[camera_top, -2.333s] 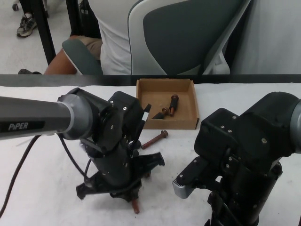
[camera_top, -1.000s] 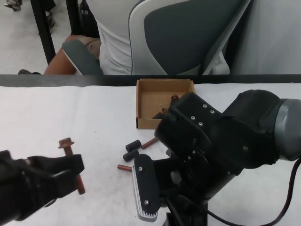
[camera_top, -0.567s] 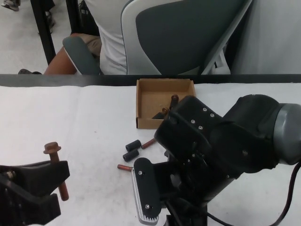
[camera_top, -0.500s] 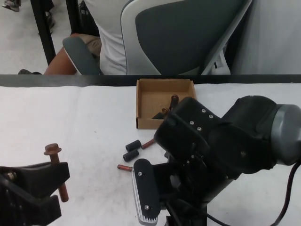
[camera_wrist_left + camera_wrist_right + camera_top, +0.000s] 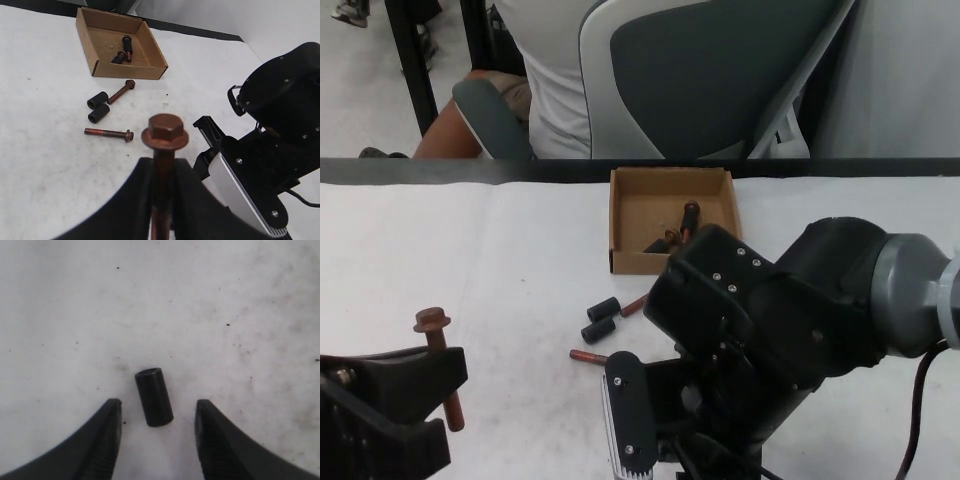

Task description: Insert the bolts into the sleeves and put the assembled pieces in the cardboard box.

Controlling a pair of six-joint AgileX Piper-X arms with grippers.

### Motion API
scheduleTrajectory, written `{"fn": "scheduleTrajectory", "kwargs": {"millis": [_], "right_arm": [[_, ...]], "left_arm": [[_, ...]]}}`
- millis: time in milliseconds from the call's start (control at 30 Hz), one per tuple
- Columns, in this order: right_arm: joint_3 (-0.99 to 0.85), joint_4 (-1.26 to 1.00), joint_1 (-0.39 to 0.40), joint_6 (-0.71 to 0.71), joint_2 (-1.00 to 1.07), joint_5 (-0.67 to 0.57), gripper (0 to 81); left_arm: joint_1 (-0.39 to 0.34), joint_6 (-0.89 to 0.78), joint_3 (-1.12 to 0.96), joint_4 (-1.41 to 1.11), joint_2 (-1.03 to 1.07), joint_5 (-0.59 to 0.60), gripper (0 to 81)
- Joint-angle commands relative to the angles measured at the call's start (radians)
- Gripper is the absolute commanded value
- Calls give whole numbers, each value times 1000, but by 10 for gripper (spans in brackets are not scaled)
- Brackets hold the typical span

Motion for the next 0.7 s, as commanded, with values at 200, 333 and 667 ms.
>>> {"fn": "scheduleTrajectory", "kwargs": {"millis": [200, 333, 667], "right_arm": [[2, 3, 3, 28, 56, -20, 444], [2, 3, 3, 28, 76, -20, 444], [2, 2, 3, 47, 134, -26, 441]], "left_arm": [[3, 5, -1, -5, -9, -12, 8], [3, 5, -1, -4, -9, -12, 8], [3, 22, 16, 1, -9, -12, 8]]}}
